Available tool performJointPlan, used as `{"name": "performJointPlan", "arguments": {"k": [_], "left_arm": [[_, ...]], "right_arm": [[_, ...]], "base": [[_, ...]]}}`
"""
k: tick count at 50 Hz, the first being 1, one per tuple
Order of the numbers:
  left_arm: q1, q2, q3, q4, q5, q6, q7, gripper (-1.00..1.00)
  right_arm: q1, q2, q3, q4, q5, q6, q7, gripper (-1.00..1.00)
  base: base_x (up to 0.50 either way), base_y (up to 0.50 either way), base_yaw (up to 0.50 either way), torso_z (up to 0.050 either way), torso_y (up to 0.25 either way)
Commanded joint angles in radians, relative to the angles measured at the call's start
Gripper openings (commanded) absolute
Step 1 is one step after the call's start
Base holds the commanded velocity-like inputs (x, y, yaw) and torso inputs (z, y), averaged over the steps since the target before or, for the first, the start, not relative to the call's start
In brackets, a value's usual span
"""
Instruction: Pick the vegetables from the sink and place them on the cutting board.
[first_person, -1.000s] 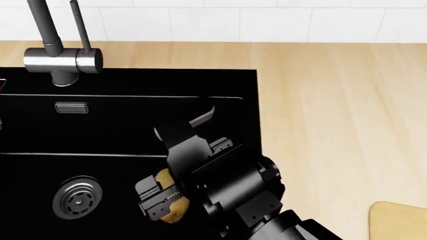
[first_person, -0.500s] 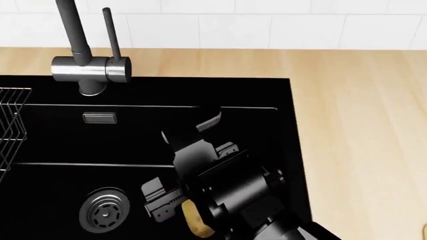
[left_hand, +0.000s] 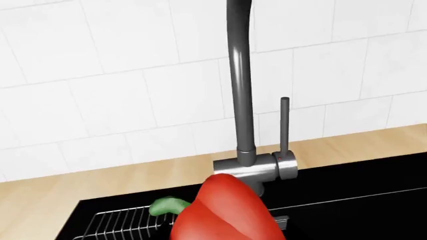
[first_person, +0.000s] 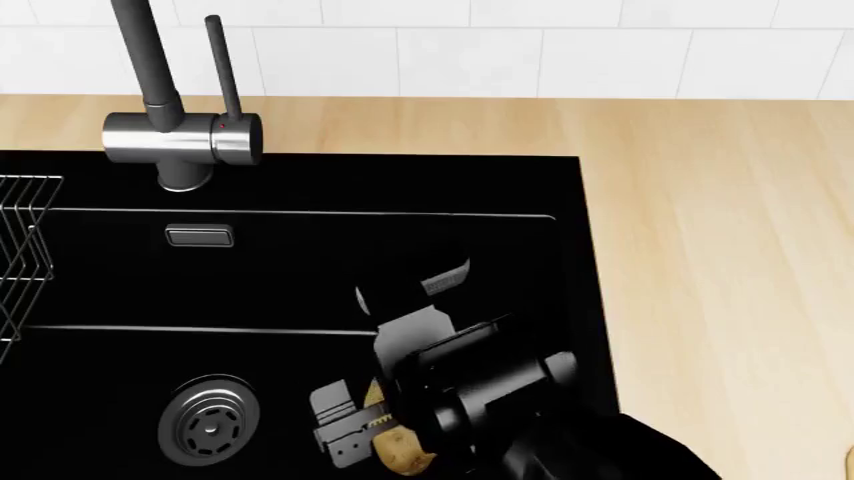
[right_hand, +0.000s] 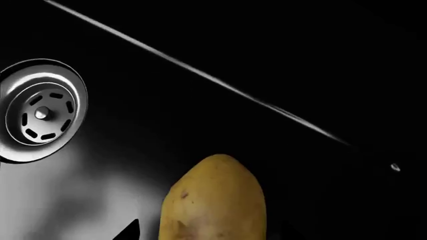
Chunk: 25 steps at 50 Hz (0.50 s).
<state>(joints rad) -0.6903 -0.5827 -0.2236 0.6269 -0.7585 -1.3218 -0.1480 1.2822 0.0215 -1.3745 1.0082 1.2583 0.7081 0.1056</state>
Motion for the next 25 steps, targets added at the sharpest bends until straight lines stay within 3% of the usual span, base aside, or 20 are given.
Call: {"name": "performJointPlan", "arguments": {"k": [1,2,3,4,6,8,9,10,16,17,25], "left_arm": [[0.044,0.001,-0.082,0.042,-0.036,-0.023,0.033,-1.0],[0.055,0.011,-0.108,0.064,-0.055,-0.044,0.023,-1.0],[0.081,-0.041,-0.234,0.037,-0.105,-0.05,0.094,-1.0],[0.085,-0.054,-0.25,0.033,-0.112,-0.052,0.106,-1.0],[0.046,-0.023,-0.077,0.071,-0.052,-0.059,0.025,-1.0],[0.025,0.011,-0.036,0.061,-0.037,-0.055,-0.005,-1.0],[0.025,0.016,-0.036,0.052,-0.034,-0.048,-0.005,-1.0],[0.069,-0.011,-0.167,0.025,-0.076,-0.025,0.063,-1.0],[0.071,0.0,-0.09,0.044,-0.043,-0.013,0.027,-1.0],[0.074,-0.001,-0.093,0.042,-0.043,-0.009,0.03,-1.0],[0.086,-0.007,-0.095,0.044,-0.046,0.002,0.033,-1.0]], "right_arm": [[0.014,-0.021,-0.173,0.081,0.173,-0.06,-0.042,1.0],[0.014,-0.021,-0.174,0.092,0.173,-0.064,-0.038,1.0],[0.014,-0.021,-0.175,0.096,0.174,-0.062,-0.042,1.0],[0.014,-0.021,-0.175,0.1,0.176,-0.064,-0.045,1.0],[0.009,-0.021,-0.171,0.103,0.187,-0.067,-0.056,1.0],[0.004,-0.021,-0.173,0.101,0.193,-0.074,-0.061,1.0],[0.003,-0.021,-0.177,0.1,0.192,-0.072,-0.059,1.0],[0.0,-0.021,-0.177,0.103,0.193,-0.073,-0.063,1.0],[-0.003,-0.021,-0.176,0.111,0.199,-0.085,-0.089,1.0],[-0.002,-0.021,-0.178,0.11,0.198,-0.086,-0.089,-1.0],[0.026,-0.021,-0.182,0.083,0.19,-0.091,-0.093,-1.0]], "base": [[0.0,0.0,0.0,0.0,0.0],[0.0,0.0,0.0,0.0,0.0],[0.0,0.0,0.0,0.0,0.0],[0.0,0.0,0.0,0.0,0.0],[0.0,0.0,0.0,0.0,0.0],[0.0,0.0,0.0,0.0,0.0],[0.0,0.0,0.0,0.0,0.0],[0.0,0.0,0.0,0.0,0.0],[0.0,0.0,0.0,0.0,0.0],[0.0,0.0,0.0,0.0,0.0],[0.0,0.0,0.0,0.0,0.0]]}}
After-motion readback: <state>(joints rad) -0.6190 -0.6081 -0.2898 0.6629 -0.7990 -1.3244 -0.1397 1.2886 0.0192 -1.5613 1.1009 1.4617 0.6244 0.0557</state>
